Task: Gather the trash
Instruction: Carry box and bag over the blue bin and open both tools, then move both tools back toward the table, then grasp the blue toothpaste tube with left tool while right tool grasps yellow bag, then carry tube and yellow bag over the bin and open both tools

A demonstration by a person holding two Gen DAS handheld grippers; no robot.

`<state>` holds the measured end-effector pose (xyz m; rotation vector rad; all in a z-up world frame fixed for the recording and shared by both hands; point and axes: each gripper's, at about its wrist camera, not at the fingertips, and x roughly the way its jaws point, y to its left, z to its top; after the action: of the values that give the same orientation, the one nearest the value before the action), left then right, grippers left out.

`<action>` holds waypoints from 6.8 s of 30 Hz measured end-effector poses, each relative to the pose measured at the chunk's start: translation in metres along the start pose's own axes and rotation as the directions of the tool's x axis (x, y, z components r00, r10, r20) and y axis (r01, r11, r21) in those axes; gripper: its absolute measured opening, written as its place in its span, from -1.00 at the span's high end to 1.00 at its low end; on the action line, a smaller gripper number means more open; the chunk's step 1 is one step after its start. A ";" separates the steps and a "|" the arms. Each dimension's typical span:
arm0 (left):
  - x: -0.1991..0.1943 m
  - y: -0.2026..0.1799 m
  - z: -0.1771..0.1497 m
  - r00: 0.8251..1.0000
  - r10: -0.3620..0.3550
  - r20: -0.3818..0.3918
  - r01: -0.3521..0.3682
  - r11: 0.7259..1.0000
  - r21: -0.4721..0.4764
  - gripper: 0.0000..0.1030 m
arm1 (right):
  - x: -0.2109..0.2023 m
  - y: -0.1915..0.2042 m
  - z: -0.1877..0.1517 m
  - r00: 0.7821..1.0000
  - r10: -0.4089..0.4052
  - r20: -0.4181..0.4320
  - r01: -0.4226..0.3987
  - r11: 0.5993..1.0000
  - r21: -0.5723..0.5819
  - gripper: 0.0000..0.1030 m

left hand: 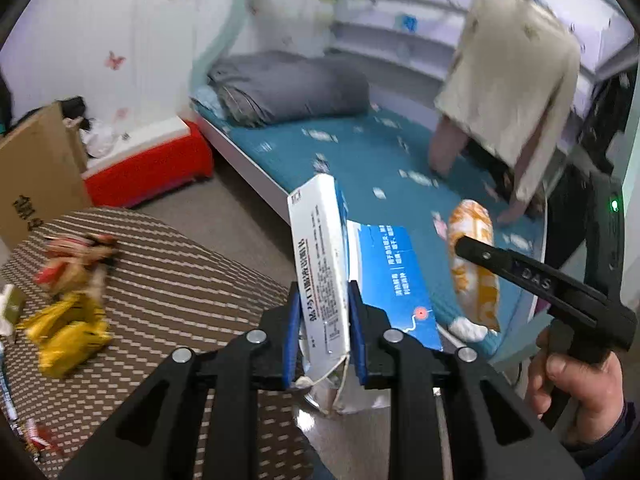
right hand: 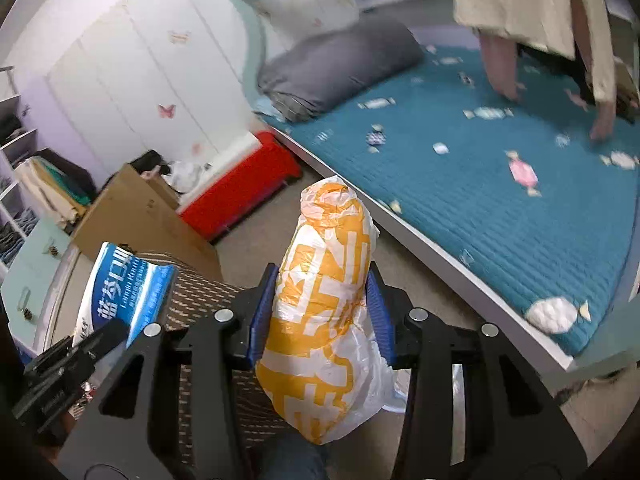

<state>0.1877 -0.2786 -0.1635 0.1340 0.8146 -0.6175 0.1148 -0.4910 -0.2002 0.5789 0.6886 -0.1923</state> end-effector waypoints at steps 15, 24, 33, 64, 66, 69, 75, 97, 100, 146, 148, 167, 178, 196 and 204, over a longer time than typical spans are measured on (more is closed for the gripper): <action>0.128 -0.053 -0.018 0.969 0.026 -0.245 0.002 0.993 0.116 0.56 | 0.076 -0.064 -0.020 0.987 -0.042 -0.154 0.059 0.992 0.111 0.15; 0.171 -0.062 -0.025 0.940 0.123 -0.318 -0.059 0.977 0.203 -0.59 | 0.119 -0.096 -0.038 0.969 0.003 -0.245 0.057 0.970 0.237 -0.53; 0.153 -0.046 -0.015 0.949 0.135 -0.285 -0.096 0.984 0.147 -0.69 | 0.108 -0.102 -0.051 0.965 -0.072 -0.251 0.138 0.956 0.258 -0.88; -0.051 0.016 0.003 0.997 0.042 0.068 -0.042 0.999 0.005 -0.72 | -0.029 0.088 -0.002 0.999 -0.018 0.043 0.020 1.000 -0.024 -0.88; -0.064 0.027 0.001 0.995 0.050 0.086 -0.048 0.999 -0.019 -0.72 | -0.033 0.105 -0.003 0.999 0.003 0.051 0.000 0.999 -0.047 -0.88; -0.087 0.050 -0.005 0.990 0.080 0.118 -0.074 0.996 -0.057 -0.72 | -0.037 0.131 -0.006 0.998 0.037 0.054 -0.032 0.996 -0.089 -0.88; -0.120 0.092 -0.017 0.977 0.142 0.158 -0.123 0.985 -0.123 -0.72 | -0.037 0.183 -0.018 0.994 0.102 0.031 -0.095 0.980 -0.177 -0.88; -0.177 0.251 -0.110 0.929 0.361 0.086 -0.300 0.868 -0.396 -0.72 | 0.052 0.318 -0.110 0.955 0.148 -0.257 -0.254 0.857 -0.448 -0.88; -0.178 0.267 -0.122 0.922 0.383 0.062 -0.324 0.848 -0.420 -0.72 | 0.069 0.326 -0.121 0.949 0.126 -0.289 -0.253 0.850 -0.462 -0.88; -0.148 0.293 -0.096 0.940 0.338 0.057 -0.293 0.879 -0.376 0.80 | 0.043 0.301 -0.097 0.949 0.246 -0.195 -0.309 0.845 -0.436 -0.68; -0.153 0.284 -0.088 0.941 0.330 0.079 -0.278 0.883 -0.377 0.80 | 0.033 0.296 -0.088 0.949 0.263 -0.173 -0.313 0.848 -0.428 -0.68; -0.143 0.154 -0.022 0.965 0.142 0.218 -0.087 0.966 -0.244 0.80 | -0.050 0.188 -0.011 0.961 0.263 0.083 -0.231 0.932 -0.280 -0.68; -0.091 0.060 0.001 0.983 -0.016 0.181 0.036 0.993 -0.110 0.80 | -0.064 0.069 0.016 0.983 0.088 0.161 -0.075 0.994 -0.083 -0.68; 0.061 -0.035 -0.009 0.988 -0.105 -0.113 0.103 0.994 -0.026 0.80 | 0.029 -0.046 -0.008 0.998 -0.033 -0.058 0.040 0.990 0.139 -0.68; 0.130 -0.043 -0.027 0.953 -0.097 -0.286 0.093 0.995 -0.028 0.80 | 0.071 -0.074 -0.025 0.989 -0.023 -0.144 0.056 0.972 0.227 -0.68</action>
<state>0.2146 -0.3648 -0.2700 0.1750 1.1121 -0.6922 0.1292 -0.5362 -0.2944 0.8076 0.8212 -0.2734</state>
